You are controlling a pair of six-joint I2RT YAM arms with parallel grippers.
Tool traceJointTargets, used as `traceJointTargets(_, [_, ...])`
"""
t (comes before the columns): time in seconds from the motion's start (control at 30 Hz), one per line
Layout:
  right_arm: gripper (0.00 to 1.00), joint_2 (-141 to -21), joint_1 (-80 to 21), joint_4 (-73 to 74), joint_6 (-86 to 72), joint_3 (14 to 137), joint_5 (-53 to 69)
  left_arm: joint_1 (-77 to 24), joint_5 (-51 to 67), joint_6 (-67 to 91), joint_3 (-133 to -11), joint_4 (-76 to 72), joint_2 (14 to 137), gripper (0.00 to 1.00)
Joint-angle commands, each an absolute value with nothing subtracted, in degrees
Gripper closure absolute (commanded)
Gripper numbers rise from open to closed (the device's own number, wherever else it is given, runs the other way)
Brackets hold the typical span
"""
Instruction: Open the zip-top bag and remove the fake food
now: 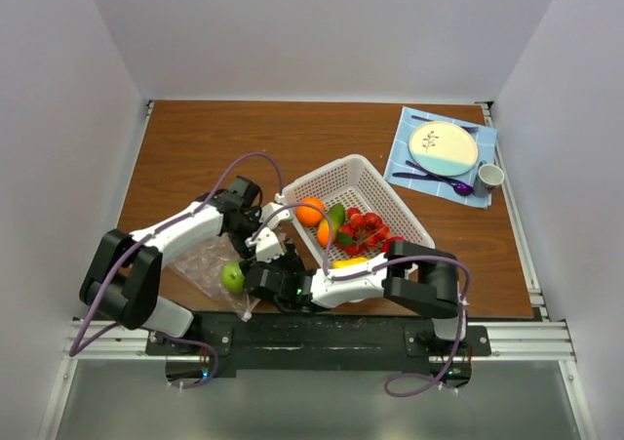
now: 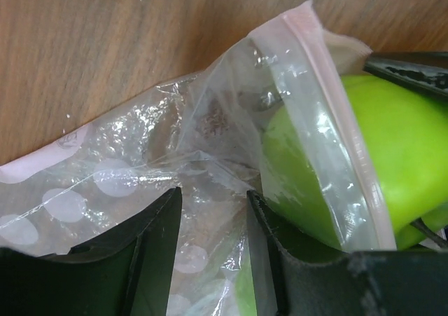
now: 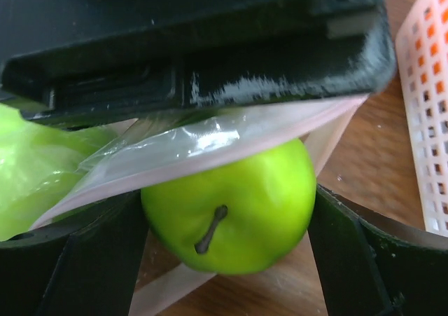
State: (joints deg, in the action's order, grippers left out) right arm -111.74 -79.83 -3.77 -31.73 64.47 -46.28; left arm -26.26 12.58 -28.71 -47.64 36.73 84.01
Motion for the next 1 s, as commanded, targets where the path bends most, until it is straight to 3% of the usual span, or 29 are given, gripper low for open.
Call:
traceJointTargets(0.0, [0.14, -113.6, -79.5, -5.0, -31.5, 68.4, -44.7, -27.0, 16.6, -31.1, -46.4, 38.9, 81.3, 0.53])
traceJointTargets(0.13, [0.24, -113.1, -79.5, -4.1, -33.8, 66.9, -43.7, -26.9, 13.1, -30.4, -45.2, 36.7, 80.0, 0.55])
traceJointTargets(0.27, [0.46, -109.7, -79.8, -4.1, -35.7, 63.5, -43.8, -26.8, 10.1, -29.2, -43.9, 35.6, 79.4, 0.55])
traceJointTargets(0.37, [0.56, -104.2, -80.9, -3.6, -35.4, 60.6, -44.3, -24.9, 9.5, -28.0, -43.9, 34.5, 79.0, 0.56])
traceJointTargets(0.53, [0.58, -95.6, -85.2, -0.2, -33.0, 59.5, -46.6, -16.9, 10.8, -28.3, -45.8, 34.1, 81.5, 0.58])
traceJointTargets(0.77, [0.53, -83.7, -86.0, 12.8, -35.8, 58.6, -54.5, -16.0, 12.3, -27.8, -47.4, 36.4, 77.9, 0.58])
traceJointTargets(0.97, [0.50, -79.9, -78.0, 32.5, -50.0, 58.6, -59.1, -15.3, 14.0, -27.1, -59.9, 46.9, 69.1, 0.36])
